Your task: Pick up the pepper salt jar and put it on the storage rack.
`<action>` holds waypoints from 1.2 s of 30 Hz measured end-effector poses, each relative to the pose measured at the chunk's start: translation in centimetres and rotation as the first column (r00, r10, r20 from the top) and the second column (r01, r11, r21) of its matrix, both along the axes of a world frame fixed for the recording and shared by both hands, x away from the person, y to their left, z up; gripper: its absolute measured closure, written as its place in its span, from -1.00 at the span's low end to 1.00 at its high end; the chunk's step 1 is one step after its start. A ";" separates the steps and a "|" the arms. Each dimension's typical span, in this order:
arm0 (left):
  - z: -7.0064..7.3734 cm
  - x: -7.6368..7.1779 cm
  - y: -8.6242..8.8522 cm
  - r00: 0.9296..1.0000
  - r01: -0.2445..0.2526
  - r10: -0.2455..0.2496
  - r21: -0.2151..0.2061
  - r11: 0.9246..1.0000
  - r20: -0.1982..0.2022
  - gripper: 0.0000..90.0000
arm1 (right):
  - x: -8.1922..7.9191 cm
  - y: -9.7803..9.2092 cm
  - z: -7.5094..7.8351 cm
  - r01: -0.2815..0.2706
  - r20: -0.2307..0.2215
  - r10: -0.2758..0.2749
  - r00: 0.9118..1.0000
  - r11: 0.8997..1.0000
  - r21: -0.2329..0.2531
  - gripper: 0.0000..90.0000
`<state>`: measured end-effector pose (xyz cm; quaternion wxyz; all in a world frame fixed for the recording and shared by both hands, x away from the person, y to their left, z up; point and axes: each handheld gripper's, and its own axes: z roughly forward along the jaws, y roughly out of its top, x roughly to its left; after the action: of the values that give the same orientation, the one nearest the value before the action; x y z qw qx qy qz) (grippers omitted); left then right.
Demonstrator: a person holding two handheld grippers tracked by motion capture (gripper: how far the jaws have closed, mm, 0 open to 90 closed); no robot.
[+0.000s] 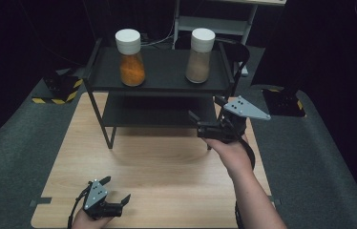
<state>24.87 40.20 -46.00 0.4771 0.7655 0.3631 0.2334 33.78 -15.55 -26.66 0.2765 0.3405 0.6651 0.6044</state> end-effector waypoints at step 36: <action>-0.2 0.0 0.2 1.000 0.011 -0.011 -0.008 1.000 0.009 -0.98 | -4.8 -0.8 -10.8 -0.090 -0.051 0.088 0.995 0.994 -0.054 -1.00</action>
<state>24.85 40.44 -46.16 0.4830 0.7646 0.3575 0.2330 29.02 -16.39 -37.50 0.2425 0.3171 0.7029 0.5887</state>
